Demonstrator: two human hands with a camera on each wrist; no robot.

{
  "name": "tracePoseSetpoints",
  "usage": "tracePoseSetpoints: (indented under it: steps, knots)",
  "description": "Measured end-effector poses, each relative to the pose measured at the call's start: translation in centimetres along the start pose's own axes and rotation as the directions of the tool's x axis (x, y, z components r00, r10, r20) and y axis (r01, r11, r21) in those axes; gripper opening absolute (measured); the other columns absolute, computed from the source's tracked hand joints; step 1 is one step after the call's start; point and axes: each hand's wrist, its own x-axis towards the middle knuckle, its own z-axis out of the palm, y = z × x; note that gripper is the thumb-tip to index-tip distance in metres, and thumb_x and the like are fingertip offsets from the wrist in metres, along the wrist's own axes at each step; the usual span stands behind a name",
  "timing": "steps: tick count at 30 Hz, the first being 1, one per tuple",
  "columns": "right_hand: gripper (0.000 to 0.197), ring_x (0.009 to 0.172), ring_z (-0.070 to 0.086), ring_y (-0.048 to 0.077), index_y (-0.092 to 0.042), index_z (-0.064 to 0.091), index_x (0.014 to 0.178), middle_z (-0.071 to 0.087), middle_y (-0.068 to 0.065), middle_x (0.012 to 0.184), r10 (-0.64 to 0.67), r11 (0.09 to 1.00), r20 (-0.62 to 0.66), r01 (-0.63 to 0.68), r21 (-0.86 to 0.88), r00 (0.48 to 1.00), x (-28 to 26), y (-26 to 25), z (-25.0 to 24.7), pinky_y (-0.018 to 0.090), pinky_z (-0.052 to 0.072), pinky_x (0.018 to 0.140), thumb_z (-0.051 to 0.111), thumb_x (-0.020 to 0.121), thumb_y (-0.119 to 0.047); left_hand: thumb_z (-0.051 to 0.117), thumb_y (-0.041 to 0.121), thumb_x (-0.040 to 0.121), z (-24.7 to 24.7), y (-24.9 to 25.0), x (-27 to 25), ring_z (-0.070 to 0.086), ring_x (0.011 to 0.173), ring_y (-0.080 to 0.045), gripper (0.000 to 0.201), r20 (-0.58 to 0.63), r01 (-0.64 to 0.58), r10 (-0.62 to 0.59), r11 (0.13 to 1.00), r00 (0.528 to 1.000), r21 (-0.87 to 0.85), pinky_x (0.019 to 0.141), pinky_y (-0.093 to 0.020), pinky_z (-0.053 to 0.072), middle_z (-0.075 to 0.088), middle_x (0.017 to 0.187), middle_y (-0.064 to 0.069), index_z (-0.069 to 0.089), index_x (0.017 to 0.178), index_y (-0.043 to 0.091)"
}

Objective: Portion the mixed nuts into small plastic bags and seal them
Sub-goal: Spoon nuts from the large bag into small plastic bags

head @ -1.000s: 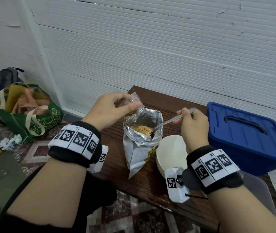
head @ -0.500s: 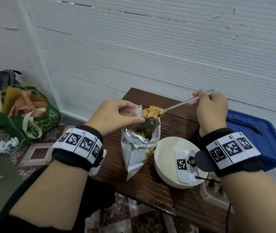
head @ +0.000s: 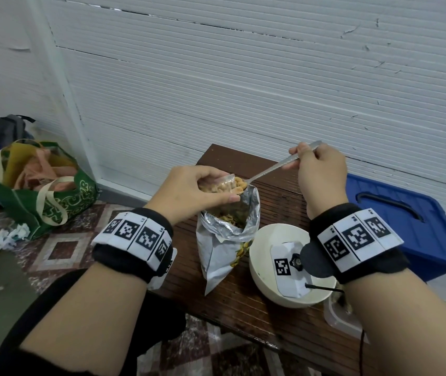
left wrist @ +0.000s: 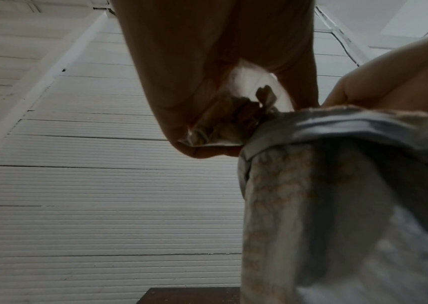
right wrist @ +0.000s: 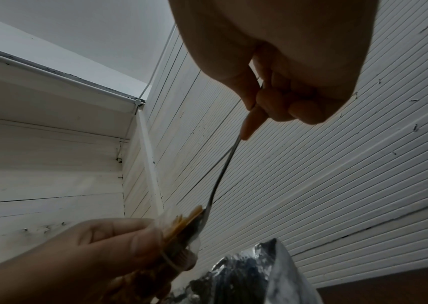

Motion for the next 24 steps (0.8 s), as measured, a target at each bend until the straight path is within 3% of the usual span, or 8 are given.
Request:
tracePoseSetpoints:
  steps: [3, 7, 10, 13, 15, 17, 21, 24]
  knots:
    - [0.029, 0.058, 0.053, -0.017, -0.011, 0.063, 0.079, 0.063, -0.009, 0.065, 0.001, 1.0, 0.004, -0.001, 0.015, 1.0, 0.0, -0.3, 0.2, -0.003, 0.035, 0.058, 0.045, 0.1, -0.019, 0.083, 0.04, 0.066, 0.1, -0.1, 0.0, 0.059, 0.083, 0.014, 0.041, 0.001, 0.005, -0.005, 1.0, 1.0, 0.002, 0.068, -0.001, 0.042, 0.068, 0.088, 0.019, 0.071, 0.104, 0.029]
    - [0.028, 0.06, 0.053, -0.014, -0.011, 0.067, 0.088, 0.064, -0.009, 0.063, -0.003, 1.0, 0.022, 0.003, 0.025, 1.0, -0.3, -0.6, 0.6, 0.004, 0.035, 0.061, 0.044, 0.101, -0.022, 0.083, 0.043, 0.066, 0.4, -0.1, 0.1, 0.061, 0.085, 0.009, 0.042, -0.024, 0.008, -0.008, 1.0, 1.0, -0.001, 0.069, -0.002, 0.044, 0.068, 0.089, 0.018, 0.07, 0.104, 0.031]
    - [0.027, 0.056, 0.052, -0.003, -0.018, 0.066, 0.084, 0.065, -0.007, 0.057, -0.04, 0.997, 0.047, 0.037, 0.064, 0.998, -0.6, -0.7, 1.0, 0.022, 0.042, 0.069, 0.046, 0.1, -0.024, 0.084, 0.041, 0.063, 0.6, 0.0, 0.1, 0.06, 0.081, 0.013, 0.049, -0.02, 0.002, -0.003, 1.0, 1.0, -0.028, 0.067, -0.003, 0.045, 0.068, 0.089, 0.017, 0.069, 0.108, 0.029]
    - [0.025, 0.069, 0.057, 0.011, -0.026, 0.063, 0.081, 0.066, -0.006, 0.057, -0.123, 0.983, 0.067, 0.112, 0.144, 0.99, -0.9, -0.8, 1.1, 0.034, 0.042, 0.076, 0.047, 0.1, -0.026, 0.085, 0.044, 0.055, 0.4, -0.1, 0.2, 0.06, 0.085, 0.012, 0.063, 0.009, 0.0, 0.0, 0.999, 1.0, -0.038, 0.072, -0.005, 0.047, 0.067, 0.095, 0.018, 0.067, 0.114, 0.03]
    - [0.024, 0.076, 0.063, 0.016, -0.028, 0.063, 0.083, 0.066, -0.007, 0.06, -0.2, 0.965, 0.075, 0.184, 0.185, 0.977, -1.1, -0.9, 0.9, 0.032, 0.042, 0.076, 0.047, 0.1, -0.026, 0.085, 0.043, 0.056, 0.2, -0.2, 0.3, 0.062, 0.091, 0.004, 0.064, 0.001, -0.006, 0.006, 1.0, 1.0, -0.029, 0.078, -0.008, 0.049, 0.067, 0.099, 0.016, 0.066, 0.115, 0.031]
    - [0.023, 0.075, 0.065, 0.016, -0.028, 0.063, 0.083, 0.066, -0.007, 0.065, -0.285, 0.941, 0.069, 0.265, 0.211, 0.956, -1.3, -1.2, 0.5, 0.026, 0.042, 0.071, 0.047, 0.1, -0.024, 0.085, 0.036, 0.062, 0.1, -0.3, 0.3, 0.061, 0.089, 0.001, 0.055, -0.035, -0.007, 0.006, 0.999, 0.999, -0.033, 0.076, -0.006, 0.048, 0.067, 0.097, 0.015, 0.065, 0.113, 0.029]
    - [0.022, 0.068, 0.062, 0.009, -0.024, 0.061, 0.084, 0.067, 0.001, 0.082, -0.387, 0.888, -0.001, 0.373, 0.268, 0.922, -1.4, -1.7, -0.3, 0.014, 0.041, 0.063, 0.047, 0.1, -0.018, 0.082, 0.032, 0.069, -0.2, -0.5, 0.4, 0.061, 0.076, 0.01, 0.034, -0.103, -0.002, -0.008, 0.996, 0.995, -0.089, 0.068, -0.004, 0.046, 0.066, 0.087, 0.016, 0.065, 0.098, 0.032]
    - [0.02, 0.062, 0.057, 0.002, -0.015, 0.06, 0.086, 0.067, 0.012, 0.087, -0.368, 0.877, -0.102, 0.381, 0.293, 0.924, -1.0, -1.6, -1.0, 0.012, 0.041, 0.061, 0.046, 0.1, -0.018, 0.081, 0.04, 0.067, -0.7, -0.8, 0.5, 0.065, 0.088, 0.001, 0.041, -0.139, 0.008, -0.025, 0.992, 0.99, -0.124, 0.078, -0.014, 0.052, 0.071, 0.095, 0.011, 0.07, 0.104, 0.026]
